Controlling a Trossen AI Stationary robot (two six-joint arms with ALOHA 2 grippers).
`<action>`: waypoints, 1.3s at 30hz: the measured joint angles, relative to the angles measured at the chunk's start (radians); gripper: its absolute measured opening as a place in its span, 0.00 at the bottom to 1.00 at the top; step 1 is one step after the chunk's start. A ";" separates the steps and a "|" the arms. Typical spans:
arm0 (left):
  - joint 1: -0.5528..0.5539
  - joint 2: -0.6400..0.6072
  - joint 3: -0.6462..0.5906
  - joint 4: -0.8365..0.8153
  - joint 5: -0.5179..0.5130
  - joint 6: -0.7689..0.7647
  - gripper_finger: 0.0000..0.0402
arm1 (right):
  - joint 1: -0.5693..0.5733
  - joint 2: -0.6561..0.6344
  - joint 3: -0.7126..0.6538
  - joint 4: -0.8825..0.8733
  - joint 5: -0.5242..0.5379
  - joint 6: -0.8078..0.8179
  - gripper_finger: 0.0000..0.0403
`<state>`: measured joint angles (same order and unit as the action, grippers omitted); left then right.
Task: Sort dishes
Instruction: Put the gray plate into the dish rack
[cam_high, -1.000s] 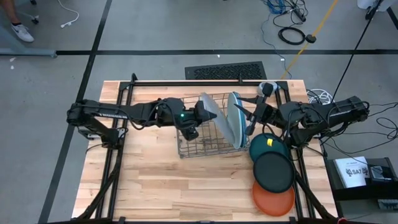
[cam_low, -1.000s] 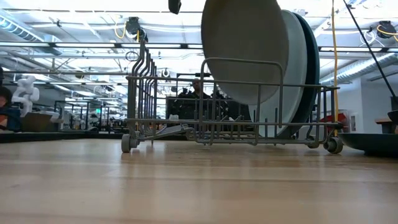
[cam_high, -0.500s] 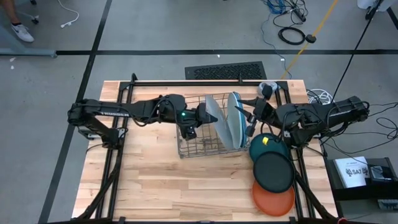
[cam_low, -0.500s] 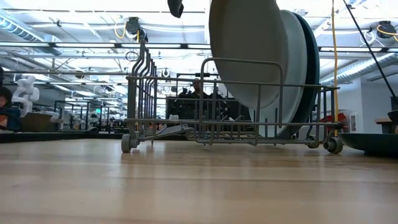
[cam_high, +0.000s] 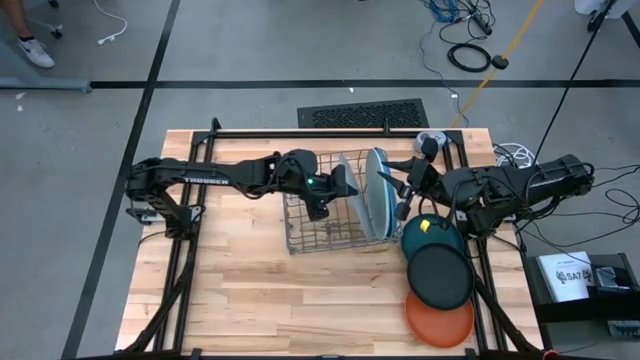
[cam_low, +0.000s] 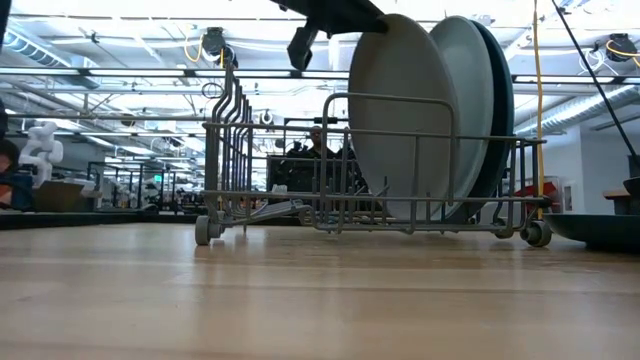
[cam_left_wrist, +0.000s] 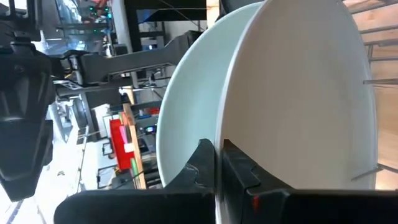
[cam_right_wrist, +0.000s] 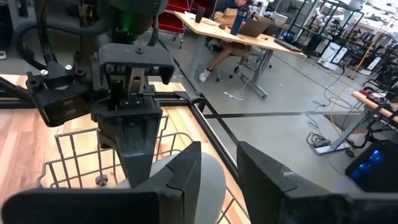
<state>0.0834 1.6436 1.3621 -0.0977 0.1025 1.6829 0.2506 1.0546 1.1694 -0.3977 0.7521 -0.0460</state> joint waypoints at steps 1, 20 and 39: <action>0.000 0.005 0.000 0.002 0.001 0.000 0.00 | 0.000 0.000 0.000 0.000 0.000 -0.005 0.24; 0.010 0.023 -0.003 0.141 0.045 -0.212 0.26 | 0.000 0.000 0.000 -0.005 0.001 -0.055 0.24; 0.018 0.021 -0.002 0.407 -0.182 -0.524 0.60 | 0.000 0.000 0.000 0.022 0.001 -0.074 0.24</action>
<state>0.1015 1.6646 1.3602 0.3094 -0.0792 1.1590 0.2505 1.0546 1.1694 -0.3753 0.7528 -0.1197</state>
